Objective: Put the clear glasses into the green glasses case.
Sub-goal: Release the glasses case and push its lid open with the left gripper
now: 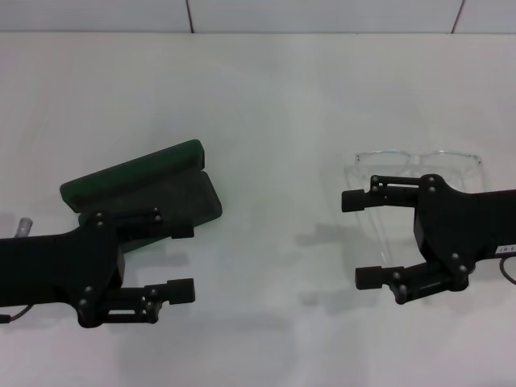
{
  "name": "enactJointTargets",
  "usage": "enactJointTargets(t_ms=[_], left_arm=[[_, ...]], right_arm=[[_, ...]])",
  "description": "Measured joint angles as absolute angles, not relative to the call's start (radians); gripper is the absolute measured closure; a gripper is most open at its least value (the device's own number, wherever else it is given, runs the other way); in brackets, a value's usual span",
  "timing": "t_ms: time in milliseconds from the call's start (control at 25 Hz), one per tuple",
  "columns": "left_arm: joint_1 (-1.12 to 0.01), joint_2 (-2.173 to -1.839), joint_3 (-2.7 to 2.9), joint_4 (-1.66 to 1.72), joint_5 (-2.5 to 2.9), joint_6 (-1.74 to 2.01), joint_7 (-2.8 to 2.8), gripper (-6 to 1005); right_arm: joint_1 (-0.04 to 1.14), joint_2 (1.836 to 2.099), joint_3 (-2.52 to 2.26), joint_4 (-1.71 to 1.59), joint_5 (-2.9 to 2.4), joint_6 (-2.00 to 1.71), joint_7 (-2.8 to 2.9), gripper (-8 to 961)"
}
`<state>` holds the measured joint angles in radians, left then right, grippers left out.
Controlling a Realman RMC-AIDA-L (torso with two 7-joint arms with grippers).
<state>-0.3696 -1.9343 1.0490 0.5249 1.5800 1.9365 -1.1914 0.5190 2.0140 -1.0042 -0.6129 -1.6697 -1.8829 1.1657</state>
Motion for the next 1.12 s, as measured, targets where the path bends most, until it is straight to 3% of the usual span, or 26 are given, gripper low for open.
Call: enactJointTargets(t_ms=[640, 880, 1120], left_arm=[[-0.366, -1.943, 1.022, 0.526, 1.579, 1.929, -1.196, 228], [-0.368, -1.98, 0.786, 0.7, 1.603, 1.874, -1.448, 229], [-0.394, -2.02, 0.763, 1.125, 1.816, 1.703, -1.802, 229]], right_arm=[[0.496, 2.015, -0.998, -0.611, -1.642, -1.877, 1.159, 89], [0.462, 2.009, -0.938, -0.705, -1.611, -1.805, 1.165, 92], [0.444, 1.974, -0.905, -0.818, -1.65, -1.691, 1.244, 94]])
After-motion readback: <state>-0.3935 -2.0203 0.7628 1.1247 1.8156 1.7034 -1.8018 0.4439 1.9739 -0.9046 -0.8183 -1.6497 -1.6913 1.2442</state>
